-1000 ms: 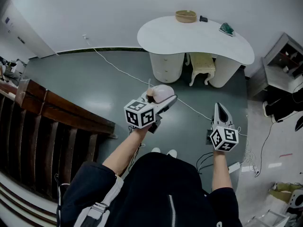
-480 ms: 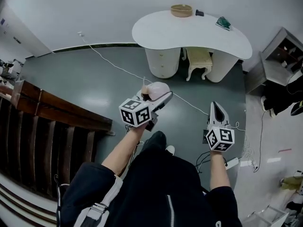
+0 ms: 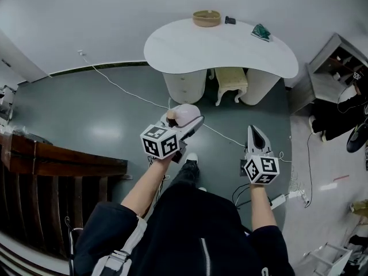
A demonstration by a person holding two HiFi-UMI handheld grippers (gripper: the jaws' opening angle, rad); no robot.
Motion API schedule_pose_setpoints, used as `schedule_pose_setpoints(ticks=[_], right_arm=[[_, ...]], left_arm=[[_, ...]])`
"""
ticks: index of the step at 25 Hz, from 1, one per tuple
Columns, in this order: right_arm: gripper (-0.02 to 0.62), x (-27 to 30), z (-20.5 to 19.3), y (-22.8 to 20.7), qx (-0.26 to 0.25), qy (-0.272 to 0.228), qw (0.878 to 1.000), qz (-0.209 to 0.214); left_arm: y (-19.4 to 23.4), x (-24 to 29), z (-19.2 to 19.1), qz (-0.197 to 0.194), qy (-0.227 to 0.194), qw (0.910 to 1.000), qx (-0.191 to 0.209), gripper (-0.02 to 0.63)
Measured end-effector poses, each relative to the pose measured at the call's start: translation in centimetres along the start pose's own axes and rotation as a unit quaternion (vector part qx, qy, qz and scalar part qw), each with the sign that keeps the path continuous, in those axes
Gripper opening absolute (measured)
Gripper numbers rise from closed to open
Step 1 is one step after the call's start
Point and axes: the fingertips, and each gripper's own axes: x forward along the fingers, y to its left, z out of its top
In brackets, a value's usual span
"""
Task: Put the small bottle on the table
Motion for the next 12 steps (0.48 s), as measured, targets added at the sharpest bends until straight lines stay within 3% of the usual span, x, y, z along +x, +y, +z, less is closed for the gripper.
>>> schedule_pose_setpoints(ticks=[12], right_arm=[[0.002, 13.1, 2.6, -2.4, 0.008, 0.008, 1.000, -0.027]], left_arm=[[7.9, 11.0, 6.4, -0.051, 0.023, 0.9978, 0.036, 0.403]])
